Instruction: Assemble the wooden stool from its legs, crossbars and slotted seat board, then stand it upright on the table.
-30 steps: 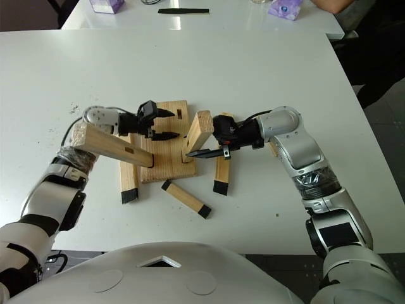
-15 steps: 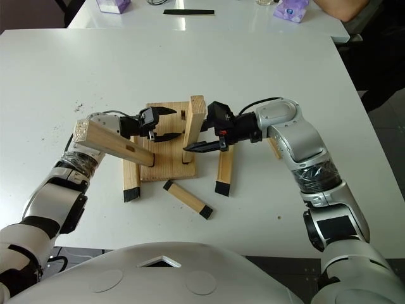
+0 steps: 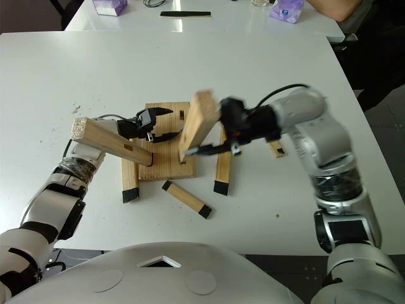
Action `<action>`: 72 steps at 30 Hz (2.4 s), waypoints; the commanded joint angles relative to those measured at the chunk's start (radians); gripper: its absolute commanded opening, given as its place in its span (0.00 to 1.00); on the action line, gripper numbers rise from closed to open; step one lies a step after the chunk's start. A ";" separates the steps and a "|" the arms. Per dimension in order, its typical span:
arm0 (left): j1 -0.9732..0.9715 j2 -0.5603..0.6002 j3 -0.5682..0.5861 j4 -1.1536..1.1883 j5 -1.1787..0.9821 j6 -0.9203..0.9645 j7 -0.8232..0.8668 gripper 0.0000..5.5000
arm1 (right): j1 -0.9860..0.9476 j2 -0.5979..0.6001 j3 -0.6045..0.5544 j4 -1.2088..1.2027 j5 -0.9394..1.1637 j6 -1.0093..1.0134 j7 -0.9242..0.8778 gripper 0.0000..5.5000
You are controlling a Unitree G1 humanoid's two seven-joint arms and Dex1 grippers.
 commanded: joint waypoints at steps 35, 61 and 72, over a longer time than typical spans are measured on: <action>0.370 0.135 0.403 -0.520 -0.168 0.431 0.268 0.69 | 0.648 0.137 -0.262 0.105 -0.268 -0.338 -0.579 0.36; 0.406 0.132 0.396 -0.533 -0.125 0.431 0.303 0.69 | 0.402 -0.152 -0.241 -0.079 0.034 -0.021 -0.293 0.74; 0.396 0.134 0.401 -0.575 -0.124 0.456 0.306 0.69 | 0.021 -0.203 0.081 -0.243 0.216 0.488 -0.258 0.74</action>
